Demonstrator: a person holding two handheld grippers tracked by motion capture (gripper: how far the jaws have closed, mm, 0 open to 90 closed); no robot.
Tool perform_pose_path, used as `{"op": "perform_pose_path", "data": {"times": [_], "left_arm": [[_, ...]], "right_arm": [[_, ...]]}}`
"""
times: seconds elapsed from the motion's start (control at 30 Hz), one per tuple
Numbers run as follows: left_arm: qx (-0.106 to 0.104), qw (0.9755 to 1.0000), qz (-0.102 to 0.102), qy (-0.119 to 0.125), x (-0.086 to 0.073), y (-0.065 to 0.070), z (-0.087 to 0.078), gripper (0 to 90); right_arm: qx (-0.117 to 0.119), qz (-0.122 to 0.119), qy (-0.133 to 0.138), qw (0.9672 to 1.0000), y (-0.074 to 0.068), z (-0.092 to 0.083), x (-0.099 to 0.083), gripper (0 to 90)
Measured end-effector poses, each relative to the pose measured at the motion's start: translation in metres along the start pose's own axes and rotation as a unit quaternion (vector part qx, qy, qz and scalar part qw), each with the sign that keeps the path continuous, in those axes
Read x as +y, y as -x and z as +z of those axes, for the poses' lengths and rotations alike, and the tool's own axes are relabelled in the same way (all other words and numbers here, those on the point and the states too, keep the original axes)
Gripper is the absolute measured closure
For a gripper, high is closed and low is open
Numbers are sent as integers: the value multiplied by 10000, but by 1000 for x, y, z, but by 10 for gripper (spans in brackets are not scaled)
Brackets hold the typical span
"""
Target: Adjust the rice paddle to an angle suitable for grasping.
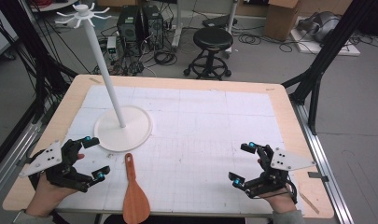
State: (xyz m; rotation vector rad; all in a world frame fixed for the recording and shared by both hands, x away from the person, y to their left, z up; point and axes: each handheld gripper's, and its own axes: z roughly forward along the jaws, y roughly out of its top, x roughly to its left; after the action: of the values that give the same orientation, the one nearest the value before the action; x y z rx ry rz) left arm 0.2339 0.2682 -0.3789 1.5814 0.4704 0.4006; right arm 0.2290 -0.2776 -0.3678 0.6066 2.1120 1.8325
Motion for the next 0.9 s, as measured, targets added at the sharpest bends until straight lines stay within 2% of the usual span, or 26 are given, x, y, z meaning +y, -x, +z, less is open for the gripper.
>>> {"op": "perform_pose_path", "data": {"times": [0.17,0.23,0.3,0.43,0.5,0.57,0.63,0.67,0.73,0.77,0.9], "left_arm": [[-51,9999,-20,-102,-1,0,3,24],[-185,9995,-189,-157,-2,-1,4,24],[-223,9993,-277,-145,-1,-1,4,37],[-379,9990,-167,-154,0,-1,0,330],[-386,9990,-66,-204,0,0,0,452],[-323,9991,29,-275,0,1,-1,553],[-145,9992,126,-359,1,2,-1,644],[-145,9992,126,-359,1,2,-1,722],[8,9993,237,-302,2,5,-3,834],[26,9992,273,-289,2,5,-4,881],[81,9989,169,-424,1,3,-3,896]], "right_arm": [[-23,-4,-19,10000,0,-1,-1,0],[-26,13,-22,10000,0,-1,-1,0],[-35,17,-29,10000,0,-1,-2,0],[-33,36,-77,10000,0,-1,-3,0],[-48,1,-80,10000,1,0,-4,0],[-43,33,-113,9999,0,-1,-4,0],[-49,32,-115,9999,0,-1,-4,0],[-49,32,-115,9999,0,-1,-4,0],[-53,40,-139,9999,0,0,-5,0],[-61,27,-134,9999,0,0,-5,0],[-32,54,-124,9999,0,1,-6,0]]}}
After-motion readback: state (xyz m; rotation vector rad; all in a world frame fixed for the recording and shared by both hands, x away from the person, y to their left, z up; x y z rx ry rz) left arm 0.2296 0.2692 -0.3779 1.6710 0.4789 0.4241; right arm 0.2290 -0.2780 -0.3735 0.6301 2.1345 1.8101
